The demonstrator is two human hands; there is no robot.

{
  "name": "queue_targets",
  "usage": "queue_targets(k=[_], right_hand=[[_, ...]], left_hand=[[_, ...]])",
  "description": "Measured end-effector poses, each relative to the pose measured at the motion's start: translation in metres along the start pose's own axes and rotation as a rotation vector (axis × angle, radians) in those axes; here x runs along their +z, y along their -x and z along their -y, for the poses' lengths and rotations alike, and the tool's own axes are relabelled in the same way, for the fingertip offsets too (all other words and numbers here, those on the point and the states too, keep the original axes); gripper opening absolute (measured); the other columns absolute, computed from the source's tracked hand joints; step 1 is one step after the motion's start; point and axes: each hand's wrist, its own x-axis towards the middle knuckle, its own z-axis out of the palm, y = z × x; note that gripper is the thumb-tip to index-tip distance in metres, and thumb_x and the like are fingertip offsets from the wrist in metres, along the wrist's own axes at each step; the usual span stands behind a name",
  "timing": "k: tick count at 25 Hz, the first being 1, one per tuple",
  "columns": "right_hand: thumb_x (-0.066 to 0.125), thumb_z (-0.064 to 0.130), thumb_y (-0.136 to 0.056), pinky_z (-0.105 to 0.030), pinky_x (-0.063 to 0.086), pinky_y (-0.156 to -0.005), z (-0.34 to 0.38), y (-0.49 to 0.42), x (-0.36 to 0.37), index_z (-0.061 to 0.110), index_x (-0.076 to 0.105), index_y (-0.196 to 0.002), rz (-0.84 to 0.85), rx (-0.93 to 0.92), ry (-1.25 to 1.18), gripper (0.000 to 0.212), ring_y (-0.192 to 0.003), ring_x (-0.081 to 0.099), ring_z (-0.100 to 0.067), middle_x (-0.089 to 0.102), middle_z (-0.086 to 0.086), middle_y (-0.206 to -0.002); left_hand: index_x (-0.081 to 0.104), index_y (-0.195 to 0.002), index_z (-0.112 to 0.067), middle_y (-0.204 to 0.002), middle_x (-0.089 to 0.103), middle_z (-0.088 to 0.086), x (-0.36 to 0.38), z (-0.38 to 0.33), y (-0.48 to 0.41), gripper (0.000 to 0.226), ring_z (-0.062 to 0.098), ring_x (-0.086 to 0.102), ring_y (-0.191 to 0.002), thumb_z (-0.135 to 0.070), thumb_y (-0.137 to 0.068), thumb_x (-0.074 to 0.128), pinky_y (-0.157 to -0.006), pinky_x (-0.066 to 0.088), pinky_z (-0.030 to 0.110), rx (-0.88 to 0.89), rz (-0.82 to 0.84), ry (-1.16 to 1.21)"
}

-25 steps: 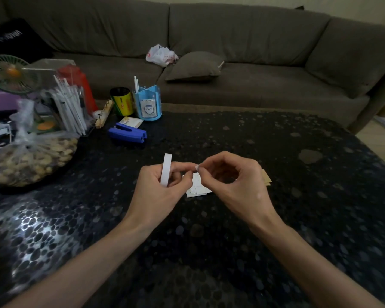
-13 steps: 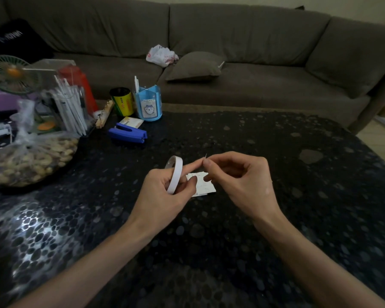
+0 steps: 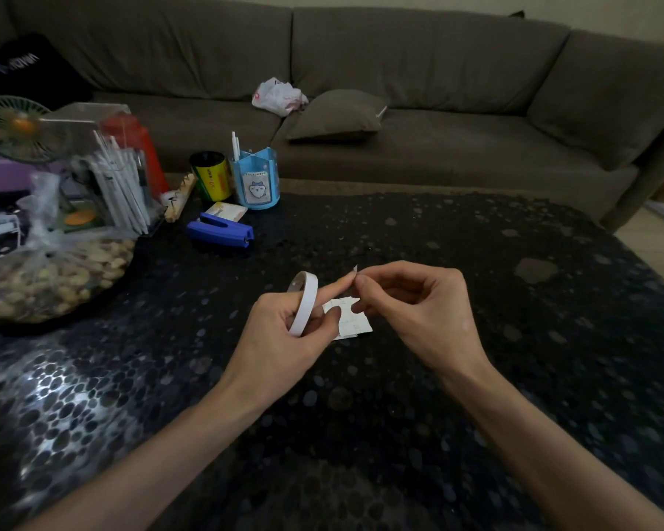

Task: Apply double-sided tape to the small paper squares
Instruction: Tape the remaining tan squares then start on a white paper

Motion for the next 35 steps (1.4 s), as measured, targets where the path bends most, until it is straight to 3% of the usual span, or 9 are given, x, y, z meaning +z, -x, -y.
queue_targets(k=[5, 10, 16, 21, 23, 25, 26, 31, 35], right_hand=[[0.077, 0.014, -0.093, -0.026, 0.063, -0.076, 0.001, 0.000, 0.000, 0.014, 0.081, -0.100, -0.002, -0.001, -0.006, 0.008, -0.080, 0.079, -0.013, 0.080, 0.005, -0.089], [0.076, 0.012, -0.093, -0.023, 0.062, -0.076, 0.001, 0.000, -0.001, 0.014, 0.081, -0.099, 0.005, -0.013, 0.008, 0.008, -0.079, 0.078, -0.011, 0.080, 0.005, -0.088], [0.076, 0.010, -0.093, -0.024, 0.062, -0.077, 0.002, 0.000, -0.001, 0.012, 0.081, -0.099, 0.001, -0.042, 0.020, 0.009, -0.078, 0.078, -0.012, 0.080, 0.004, -0.087], [0.078, 0.013, -0.092, -0.024, 0.063, -0.079, 0.002, 0.000, -0.003, 0.015, 0.081, -0.101, 0.009, -0.083, 0.110, 0.010, -0.081, 0.077, -0.008, 0.079, 0.008, -0.088], [0.079, 0.013, -0.092, -0.023, 0.062, -0.080, 0.002, 0.001, -0.002, 0.017, 0.081, -0.102, 0.004, -0.124, 0.179, 0.012, -0.085, 0.076, -0.006, 0.078, 0.010, -0.090], [0.079, 0.013, -0.091, -0.023, 0.061, -0.082, 0.001, 0.003, 0.000, 0.018, 0.080, -0.104, 0.004, -0.157, 0.238, 0.014, -0.089, 0.075, -0.004, 0.078, 0.012, -0.093], [0.079, 0.014, -0.091, -0.023, 0.061, -0.082, 0.000, 0.003, 0.001, 0.018, 0.080, -0.105, 0.001, -0.172, 0.259, 0.014, -0.089, 0.075, -0.003, 0.078, 0.012, -0.093], [0.078, 0.014, -0.091, -0.022, 0.061, -0.082, -0.002, 0.004, 0.002, 0.018, 0.080, -0.104, -0.040, -0.206, 0.287, 0.013, -0.089, 0.075, -0.003, 0.077, 0.013, -0.093], [0.079, 0.013, -0.090, -0.019, 0.060, -0.081, -0.003, 0.004, 0.003, 0.018, 0.079, -0.101, -0.047, -0.213, 0.300, 0.012, -0.088, 0.074, -0.002, 0.076, 0.013, -0.091]], left_hand=[[0.068, -0.121, -0.044, -0.056, 0.055, 0.001, 0.000, 0.000, 0.000, 0.043, 0.023, 0.049, -0.052, -0.009, -0.095, 0.070, -0.055, 0.046, 0.025, 0.009, -0.001, 0.004], [0.067, -0.120, -0.047, -0.054, 0.049, -0.012, 0.000, 0.000, 0.000, 0.046, 0.008, 0.044, -0.052, -0.007, -0.095, 0.070, -0.058, 0.042, 0.015, 0.015, 0.000, -0.010], [0.067, -0.119, -0.049, -0.057, 0.053, 0.006, -0.001, -0.005, 0.000, 0.049, 0.024, 0.047, -0.053, -0.006, -0.096, 0.069, -0.061, 0.046, 0.014, 0.027, -0.001, -0.001], [0.071, -0.117, -0.038, -0.054, 0.057, -0.013, -0.001, -0.008, 0.001, 0.039, 0.009, 0.052, -0.051, -0.007, -0.095, 0.069, -0.062, 0.049, 0.011, 0.009, -0.002, -0.017], [0.081, -0.101, -0.020, -0.057, 0.062, -0.012, 0.000, -0.004, 0.001, 0.014, 0.017, 0.054, -0.049, -0.014, -0.094, 0.071, -0.057, 0.054, 0.026, 0.006, -0.015, -0.078], [0.073, -0.074, -0.006, -0.063, 0.068, -0.001, 0.001, 0.001, 0.002, 0.023, 0.025, 0.056, -0.050, -0.021, -0.091, 0.071, -0.054, 0.052, 0.048, -0.008, -0.033, -0.146], [0.068, -0.066, -0.005, -0.064, 0.068, 0.003, 0.002, 0.002, 0.002, 0.029, 0.025, 0.056, -0.050, -0.021, -0.091, 0.071, -0.054, 0.051, 0.050, -0.011, -0.051, -0.163], [0.067, -0.064, -0.015, -0.062, 0.064, -0.006, 0.002, -0.002, 0.002, 0.027, 0.015, 0.061, -0.053, -0.012, -0.090, 0.074, -0.051, 0.052, 0.023, 0.000, -0.070, -0.245], [0.069, -0.066, -0.014, -0.064, 0.065, -0.006, 0.003, 0.003, 0.001, 0.024, 0.018, 0.062, -0.055, -0.012, -0.090, 0.074, -0.052, 0.053, 0.031, 0.017, -0.073, -0.264]])
